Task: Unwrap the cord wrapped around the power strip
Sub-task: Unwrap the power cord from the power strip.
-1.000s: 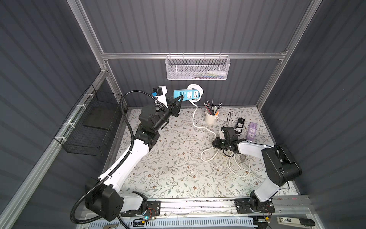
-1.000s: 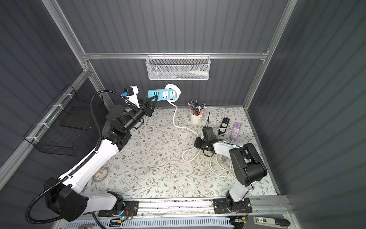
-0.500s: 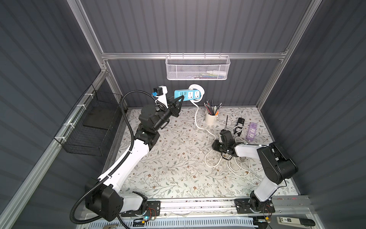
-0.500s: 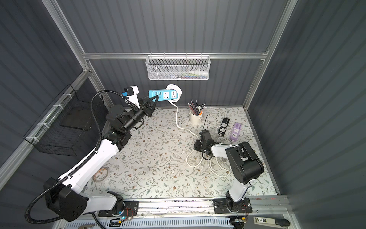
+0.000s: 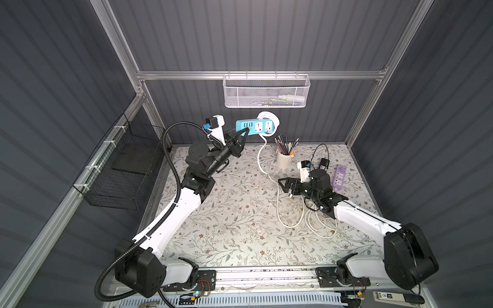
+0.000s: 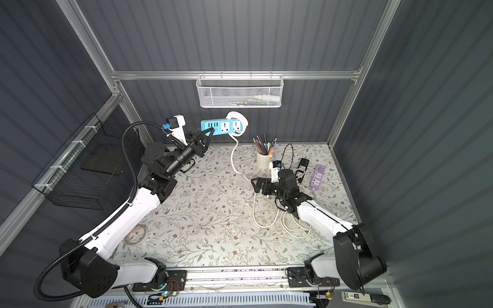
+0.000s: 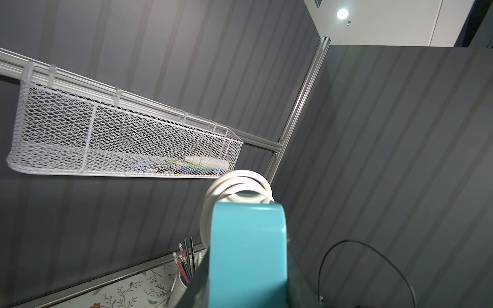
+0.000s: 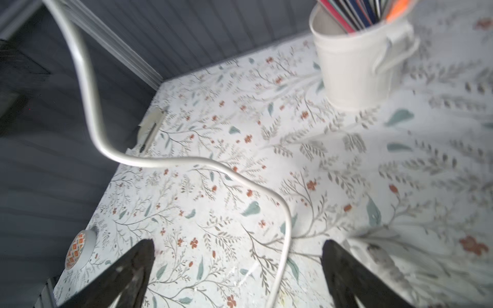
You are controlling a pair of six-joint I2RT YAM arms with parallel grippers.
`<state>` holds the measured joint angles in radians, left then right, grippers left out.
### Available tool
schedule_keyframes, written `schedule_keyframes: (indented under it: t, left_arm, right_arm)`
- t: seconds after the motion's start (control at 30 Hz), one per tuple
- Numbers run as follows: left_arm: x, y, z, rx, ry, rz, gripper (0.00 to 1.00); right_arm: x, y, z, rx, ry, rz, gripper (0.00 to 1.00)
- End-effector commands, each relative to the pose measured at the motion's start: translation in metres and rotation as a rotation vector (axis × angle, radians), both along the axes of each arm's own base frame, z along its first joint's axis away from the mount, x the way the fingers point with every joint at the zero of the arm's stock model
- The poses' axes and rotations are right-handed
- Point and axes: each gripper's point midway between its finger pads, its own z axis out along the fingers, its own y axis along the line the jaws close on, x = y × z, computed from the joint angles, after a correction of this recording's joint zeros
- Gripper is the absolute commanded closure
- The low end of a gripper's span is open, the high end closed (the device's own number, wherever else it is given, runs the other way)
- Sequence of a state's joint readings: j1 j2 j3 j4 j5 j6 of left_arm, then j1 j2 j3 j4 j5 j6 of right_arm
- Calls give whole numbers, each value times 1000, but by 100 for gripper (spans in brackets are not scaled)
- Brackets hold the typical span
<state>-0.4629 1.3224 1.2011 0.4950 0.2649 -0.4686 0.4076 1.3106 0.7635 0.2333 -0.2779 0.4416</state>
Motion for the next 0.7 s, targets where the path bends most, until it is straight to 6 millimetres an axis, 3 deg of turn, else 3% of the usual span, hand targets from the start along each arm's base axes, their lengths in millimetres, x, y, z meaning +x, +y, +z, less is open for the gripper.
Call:
schedule_keyframes:
  t: [0.0, 0.1, 0.33, 0.57, 0.67]
  left_arm:
    - [-16, 2, 32, -72, -94, -49, 100]
    - [-22, -3, 30, -58, -93, -95, 100]
    - [-26, -10, 22, -35, -63, -148, 100]
    - [-26, -13, 21, -58, -48, -177, 100]
    - [-27, -14, 21, -60, -49, -185, 100]
  right_arm:
    - [0, 19, 47, 2, -154, 130, 1]
    - [10, 29, 83, 29, -269, 174, 1]
    - [39, 56, 131, 132, -463, 253, 1]
    - [62, 75, 141, 232, -528, 298, 1]
    - [69, 78, 140, 258, -549, 290, 7]
